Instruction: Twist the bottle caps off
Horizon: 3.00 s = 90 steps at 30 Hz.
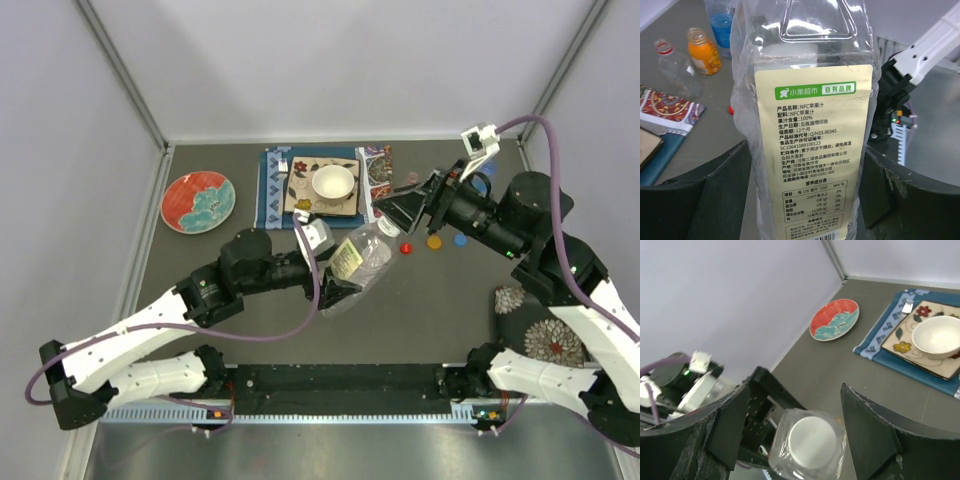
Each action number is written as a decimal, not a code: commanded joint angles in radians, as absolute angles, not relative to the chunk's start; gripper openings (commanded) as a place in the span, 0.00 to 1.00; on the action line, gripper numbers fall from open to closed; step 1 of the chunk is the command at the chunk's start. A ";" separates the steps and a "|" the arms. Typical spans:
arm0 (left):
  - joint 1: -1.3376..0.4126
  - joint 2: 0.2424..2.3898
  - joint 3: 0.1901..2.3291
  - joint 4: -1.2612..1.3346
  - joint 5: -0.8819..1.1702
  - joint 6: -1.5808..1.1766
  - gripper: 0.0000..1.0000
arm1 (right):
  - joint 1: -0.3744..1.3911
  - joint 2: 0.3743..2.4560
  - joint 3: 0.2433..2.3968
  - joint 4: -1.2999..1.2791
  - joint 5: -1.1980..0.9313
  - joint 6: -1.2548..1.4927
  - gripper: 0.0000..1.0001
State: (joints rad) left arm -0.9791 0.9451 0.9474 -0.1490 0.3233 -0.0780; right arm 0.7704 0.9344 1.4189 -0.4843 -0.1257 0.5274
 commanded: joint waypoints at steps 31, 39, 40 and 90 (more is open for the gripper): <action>-1.097 0.920 0.977 -0.120 -0.080 0.043 0.17 | 0.816 1.012 1.428 -0.609 0.003 0.571 0.06; -1.095 0.867 0.951 -0.087 -0.005 0.026 0.15 | 0.816 0.996 1.428 -0.609 -0.057 0.520 0.00; -1.092 0.862 0.950 -0.081 0.044 0.025 0.14 | 0.816 0.994 1.430 -0.607 -0.072 0.508 0.00; -0.853 0.959 0.982 0.169 1.068 -0.385 0.00 | 0.813 0.894 1.589 -0.703 -0.675 -0.118 0.29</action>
State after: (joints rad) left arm -0.8524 0.9718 0.9283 0.2264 1.1309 -0.4721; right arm 0.8051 0.8726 1.5311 -0.6964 -0.8448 -0.1402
